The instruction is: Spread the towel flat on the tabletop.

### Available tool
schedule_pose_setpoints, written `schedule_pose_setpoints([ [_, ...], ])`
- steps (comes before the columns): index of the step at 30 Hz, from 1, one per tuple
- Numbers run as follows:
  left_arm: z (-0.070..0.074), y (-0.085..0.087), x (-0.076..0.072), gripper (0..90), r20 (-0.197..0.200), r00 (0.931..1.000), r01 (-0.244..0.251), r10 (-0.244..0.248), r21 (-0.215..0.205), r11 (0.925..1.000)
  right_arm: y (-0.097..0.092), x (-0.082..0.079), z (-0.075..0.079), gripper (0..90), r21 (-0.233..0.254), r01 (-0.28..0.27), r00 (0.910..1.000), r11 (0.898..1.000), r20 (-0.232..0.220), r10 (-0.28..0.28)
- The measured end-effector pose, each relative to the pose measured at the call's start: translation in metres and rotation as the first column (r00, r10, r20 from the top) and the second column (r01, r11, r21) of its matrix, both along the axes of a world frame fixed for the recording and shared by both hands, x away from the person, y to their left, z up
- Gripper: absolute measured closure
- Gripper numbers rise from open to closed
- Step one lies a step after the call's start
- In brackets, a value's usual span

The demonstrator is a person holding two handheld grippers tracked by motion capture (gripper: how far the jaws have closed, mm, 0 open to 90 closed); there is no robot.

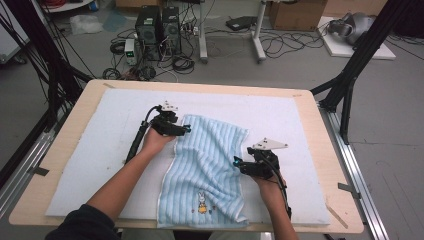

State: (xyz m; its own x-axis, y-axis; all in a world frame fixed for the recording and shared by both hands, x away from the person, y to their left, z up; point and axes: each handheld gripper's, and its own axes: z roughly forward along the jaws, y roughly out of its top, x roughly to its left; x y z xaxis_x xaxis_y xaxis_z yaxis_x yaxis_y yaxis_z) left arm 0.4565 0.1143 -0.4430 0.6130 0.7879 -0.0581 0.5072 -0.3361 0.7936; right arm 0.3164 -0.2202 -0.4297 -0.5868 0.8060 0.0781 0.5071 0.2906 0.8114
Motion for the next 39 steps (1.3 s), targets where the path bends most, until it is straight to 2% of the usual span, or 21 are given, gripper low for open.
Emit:
schedule_pose_setpoints([
  [3,-0.005,-0.004,0.003,34.7,-0.001,1.0,0.008,-0.008,0.025,0.9996,-0.001,-0.001,-0.001,35.0,0.001,0.004,1.0,1.0,-0.002,-0.004],
  [6,-0.007,-0.005,0.002,45.4,0.014,0.9998,0.016,-0.017,0.049,0.9987,-0.001,-0.001,-0.002,34.8,0.002,0.008,0.9999,1.0,-0.008,-0.008],
  [8,-0.006,-0.005,0.002,67.1,0.02,0.9981,0.057,-0.058,0.047,0.9973,-0.001,-0.001,-0.002,34.8,0.001,0.007,0.9999,1.0,-0.008,-0.007],
  [9,-0.005,-0.005,0.001,74.5,0.025,0.9973,0.067,-0.068,0.052,0.9964,-0.001,-0.001,-0.002,34.8,0.0,0.004,1.0,1.0,-0.008,-0.004],
  [10,-0.004,-0.005,0.001,82.7,0.035,0.997,0.065,-0.068,0.074,0.9951,-0.001,-0.001,-0.002,34.8,0.001,0.0,0.9999,1.0,-0.011,0.0],
  [13,-0.003,0.002,0.003,85.5,0.043,0.9989,0.016,-0.019,0.071,0.9973,0.0,0.001,-0.004,35.0,0.0,-0.005,0.9998,1.0,-0.018,0.005],
  [16,-0.002,0.016,0.009,85.8,0.051,0.9971,-0.06,0.057,0.052,0.9969,0.001,0.002,-0.004,35.1,-0.001,-0.005,0.9999,1.0,-0.016,0.005],
  [19,-0.002,0.028,0.013,83.8,0.034,0.9952,-0.092,0.092,0.001,0.9957,0.002,0.005,-0.006,35.2,0.002,0.0,0.9997,1.0,-0.026,0.0],
  [20,-0.002,0.029,0.013,76.3,0.024,0.9937,-0.109,0.11,-0.015,0.9939,0.003,0.006,-0.006,35.5,0.003,0.001,0.9996,1.0,-0.03,-0.001],
  [21,-0.002,0.031,0.014,61.8,0.009,0.992,-0.125,0.126,-0.038,0.9914,0.003,0.008,-0.006,35.6,0.0,0.004,0.9995,1.0,-0.032,-0.004],
  [22,-0.002,0.032,0.014,53.1,-0.002,0.9909,-0.134,0.135,-0.056,0.9893,0.003,0.011,-0.007,35.9,-0.002,0.008,0.9993,1.0,-0.036,-0.008],
  [25,0.0,0.034,0.013,43.9,-0.013,0.991,-0.134,0.134,-0.077,0.988,0.003,0.024,-0.005,37.0,-0.008,0.022,0.9992,1.0,-0.033,-0.022],
  [28,0.003,0.036,0.011,41.3,-0.02,0.9929,-0.118,0.117,-0.083,0.9895,0.003,0.041,-0.004,40.9,-0.005,0.03,0.9981,1.0,-0.053,-0.031],
  [32,0.004,0.039,0.007,41.4,-0.012,0.9937,-0.112,0.112,-0.091,0.9895,0.009,0.07,-0.005,45.7,-0.051,0.038,0.9961,0.998,-0.077,-0.042],
  [35,0.003,0.043,0.004,41.8,-0.015,0.9944,-0.106,0.105,-0.086,0.9906,0.015,0.094,-0.006,50.4,-0.063,0.056,0.9931,0.996,-0.099,-0.062],
  [39,-0.001,0.051,-0.001,42.4,-0.016,0.9944,-0.105,0.104,-0.083,0.9909,0.022,0.115,-0.009,54.2,-0.099,0.057,0.9902,0.993,-0.121,-0.069],
])
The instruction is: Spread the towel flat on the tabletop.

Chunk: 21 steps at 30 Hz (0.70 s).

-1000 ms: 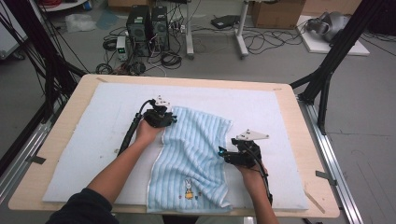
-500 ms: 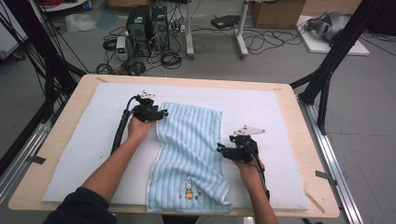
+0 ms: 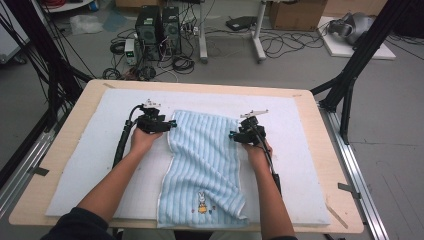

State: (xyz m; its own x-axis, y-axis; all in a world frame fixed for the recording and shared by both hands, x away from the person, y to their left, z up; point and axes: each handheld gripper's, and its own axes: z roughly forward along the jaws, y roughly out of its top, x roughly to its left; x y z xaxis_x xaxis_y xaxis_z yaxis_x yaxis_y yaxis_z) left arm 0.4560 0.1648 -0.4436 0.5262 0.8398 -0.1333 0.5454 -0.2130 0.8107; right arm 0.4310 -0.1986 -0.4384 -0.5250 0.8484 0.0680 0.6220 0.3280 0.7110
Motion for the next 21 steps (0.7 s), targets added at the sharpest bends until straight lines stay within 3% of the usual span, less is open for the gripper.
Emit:
schedule_pose_setpoints([
  [3,-0.001,0.005,-0.002,42.3,-0.004,1.0,-0.004,0.004,-0.017,0.9999,0.005,0.011,-0.003,55.5,-0.019,0.009,0.9997,1.0,-0.024,-0.01],
  [5,0.0,0.006,-0.002,41.7,-0.005,1.0,-0.003,0.003,-0.022,0.9998,0.009,0.013,-0.002,64.5,-0.043,-0.013,0.9998,0.999,-0.017,0.012],
  [6,0.0,0.006,-0.002,42.0,-0.002,1.0,-0.004,0.004,-0.022,0.9998,0.011,0.014,-0.001,75.9,-0.045,-0.035,0.9992,0.998,-0.02,0.034],
  [7,0.001,0.006,-0.002,42.0,0.001,1.0,-0.003,0.003,-0.025,0.9997,0.011,0.015,0.0,81.8,-0.044,-0.046,0.9987,0.998,-0.024,0.045],
  [9,0.002,0.005,-0.003,42.2,0.003,1.0,0.004,-0.004,-0.026,0.9997,0.015,0.017,0.002,85.0,-0.099,-0.053,0.9985,0.994,-0.015,0.052],
  [10,0.002,0.004,-0.004,42.5,0.002,0.9999,0.01,-0.01,-0.023,0.9997,0.016,0.019,0.004,85.1,-0.132,-0.031,0.9994,0.991,0.008,0.033],
  [14,0.003,-0.001,-0.006,43.4,-0.002,0.9996,0.028,-0.028,-0.02,0.9994,0.012,0.027,0.004,85.2,-0.182,0.074,0.997,0.981,0.039,-0.068],
  [15,0.003,-0.002,-0.006,44.4,-0.003,0.9993,0.037,-0.037,-0.014,0.9992,0.011,0.028,0.005,85.1,-0.19,0.103,0.9943,0.976,0.048,-0.096],
  [17,0.002,-0.005,-0.007,44.8,-0.007,0.9988,0.048,-0.048,-0.013,0.9988,0.008,0.029,0.009,85.0,-0.211,0.196,0.978,0.958,0.112,-0.176],
  [18,0.002,-0.006,-0.007,44.8,-0.006,0.9987,0.05,-0.05,-0.014,0.9986,0.005,0.029,0.011,84.2,-0.193,0.236,0.9676,0.952,0.136,-0.212],
  [19,0.002,-0.007,-0.007,44.8,-0.008,0.9985,0.054,-0.054,-0.014,0.9984,0.004,0.03,0.012,82.1,-0.183,0.249,0.9648,0.951,0.132,-0.228],
  [21,0.001,-0.009,-0.008,44.7,-0.01,0.9979,0.065,-0.065,-0.018,0.9978,0.001,0.029,0.013,73.3,-0.157,0.239,0.9678,0.958,0.118,-0.222],
])
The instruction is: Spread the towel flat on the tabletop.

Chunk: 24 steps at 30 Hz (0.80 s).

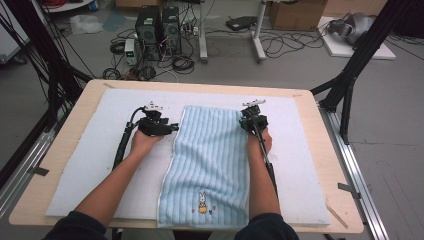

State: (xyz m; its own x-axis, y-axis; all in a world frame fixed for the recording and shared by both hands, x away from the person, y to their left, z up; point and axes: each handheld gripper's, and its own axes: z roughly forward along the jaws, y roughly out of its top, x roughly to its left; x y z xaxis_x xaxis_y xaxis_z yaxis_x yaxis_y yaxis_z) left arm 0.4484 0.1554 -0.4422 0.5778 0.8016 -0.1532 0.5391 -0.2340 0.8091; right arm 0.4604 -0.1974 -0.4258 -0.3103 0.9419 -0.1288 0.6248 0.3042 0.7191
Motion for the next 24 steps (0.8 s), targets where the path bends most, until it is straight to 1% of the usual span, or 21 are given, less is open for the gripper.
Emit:
schedule_pose_setpoints([
  [1,0.0,-0.001,0.0,44.7,0.001,1.0,0.002,-0.002,-0.003,1.0,0.0,-0.002,0.001,71.2,0.009,-0.015,0.9999,1.0,-0.003,0.015],
  [3,0.0,-0.003,0.0,44.3,0.002,0.9999,0.011,-0.011,0.002,0.9999,-0.001,-0.007,0.004,65.3,0.018,-0.041,0.9989,0.999,0.023,0.041],
  [6,-0.002,-0.007,0.0,43.8,0.005,1.0,0.007,-0.007,-0.01,0.9999,-0.007,-0.017,0.009,60.0,0.066,-0.075,0.9967,0.995,0.038,0.072],
  [7,-0.002,-0.008,0.0,43.8,0.005,0.9999,0.012,-0.012,-0.008,0.9999,-0.009,-0.021,0.01,58.0,0.079,-0.086,0.9955,0.993,0.046,0.082],
  [9,-0.004,-0.012,0.0,43.9,0.007,0.9999,0.012,-0.012,-0.012,0.9999,-0.013,-0.028,0.011,57.2,0.091,-0.097,0.9943,0.991,0.053,0.093],
  [12,-0.009,-0.019,0.001,45.1,0.001,0.9996,0.029,-0.029,0.013,0.9995,-0.019,-0.038,0.011,56.6,0.1,-0.107,0.9933,0.989,0.054,0.102],
  [13,-0.009,-0.022,0.0,47.4,0.006,0.9989,0.047,-0.047,0.043,0.998,-0.021,-0.04,0.01,56.2,0.099,-0.109,0.993,0.989,0.056,0.104],
  [14,-0.009,-0.025,0.0,50.7,0.006,0.9982,0.059,-0.06,0.051,0.9969,-0.024,-0.042,0.01,55.9,0.104,-0.107,0.9935,0.989,0.051,0.102],
  [15,-0.009,-0.027,-0.001,52.3,0.007,0.997,0.076,-0.077,0.061,0.9953,-0.025,-0.044,0.009,55.5,0.105,-0.109,0.9933,0.989,0.051,0.104],
  [16,-0.009,-0.03,-0.001,57.2,0.01,0.9953,0.096,-0.097,0.068,0.9931,-0.027,-0.045,0.009,55.2,0.111,-0.109,0.9934,0.988,0.046,0.105],
  [17,-0.008,-0.032,-0.001,67.4,0.016,0.9932,0.114,-0.115,0.087,0.9897,-0.028,-0.046,0.008,54.8,0.116,-0.11,0.9935,0.987,0.043,0.105],
  [18,-0.008,-0.034,-0.001,75.0,0.02,0.9919,0.123,-0.125,0.09,0.9883,-0.028,-0.047,0.007,54.7,0.121,-0.109,0.9936,0.987,0.042,0.105],
  [19,-0.008,-0.036,0.0,85.7,0.01,0.991,0.132,-0.134,0.091,0.987,-0.029,-0.048,0.007,54.7,0.121,-0.114,0.9931,0.986,0.04,0.11],
  [20,-0.007,-0.038,0.002,86.0,0.014,0.9915,0.127,-0.129,0.1,0.9868,-0.029,-0.049,0.006,54.7,0.127,-0.112,0.9934,0.986,0.039,0.108],
  [21,-0.006,-0.04,0.005,86.7,0.01,0.9918,0.125,-0.127,0.118,0.9851,-0.028,-0.049,0.006,54.7,0.127,-0.118,0.9929,0.985,0.035,0.114],
  [23,-0.004,-0.04,0.011,87.0,0.016,0.995,0.096,-0.098,0.131,0.9868,-0.026,-0.05,0.005,54.7,0.126,-0.124,0.9921,0.984,0.034,0.121],
  [24,-0.004,-0.039,0.014,87.1,0.014,0.9967,0.077,-0.08,0.127,0.9889,-0.025,-0.051,0.005,54.9,0.124,-0.13,0.9912,0.984,0.043,0.125],
])
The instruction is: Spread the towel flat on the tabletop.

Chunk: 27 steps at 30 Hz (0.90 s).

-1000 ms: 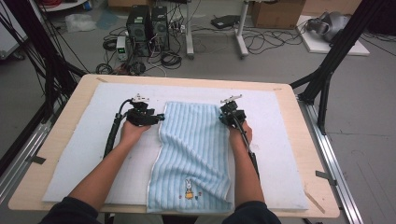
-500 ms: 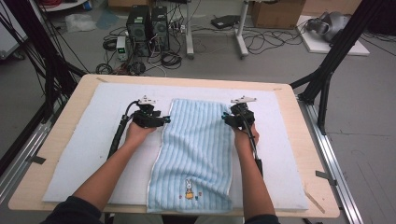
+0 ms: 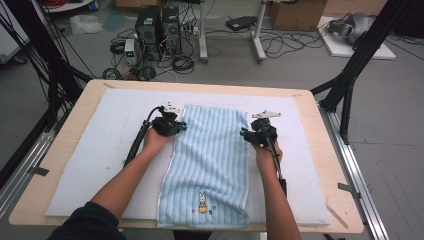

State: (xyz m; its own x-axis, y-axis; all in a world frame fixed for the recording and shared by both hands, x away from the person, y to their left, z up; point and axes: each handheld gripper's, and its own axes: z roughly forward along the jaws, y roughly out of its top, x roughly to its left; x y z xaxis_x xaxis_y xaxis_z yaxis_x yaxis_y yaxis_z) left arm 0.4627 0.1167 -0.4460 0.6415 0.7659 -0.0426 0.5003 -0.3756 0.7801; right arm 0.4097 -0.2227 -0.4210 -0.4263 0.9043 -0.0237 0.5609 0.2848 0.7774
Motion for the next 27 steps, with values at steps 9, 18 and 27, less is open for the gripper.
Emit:
schedule_pose_setpoints([
  [9,-0.001,0.029,0.019,87.3,-0.004,0.9884,-0.152,0.152,-0.044,0.9875,0.014,-0.001,-0.009,54.7,0.042,-0.011,0.9998,0.999,-0.019,0.011],
  [18,0.0,0.051,0.023,66.2,-0.041,0.9715,-0.237,0.233,-0.125,0.9635,0.021,0.001,-0.012,54.7,0.074,-0.039,0.9988,0.997,-0.027,0.041],
  [27,0.003,0.059,0.013,48.8,-0.032,0.9768,-0.214,0.212,-0.16,0.9637,0.041,0.017,-0.028,73.3,0.056,-0.101,0.9923,0.993,-0.067,0.104],
])
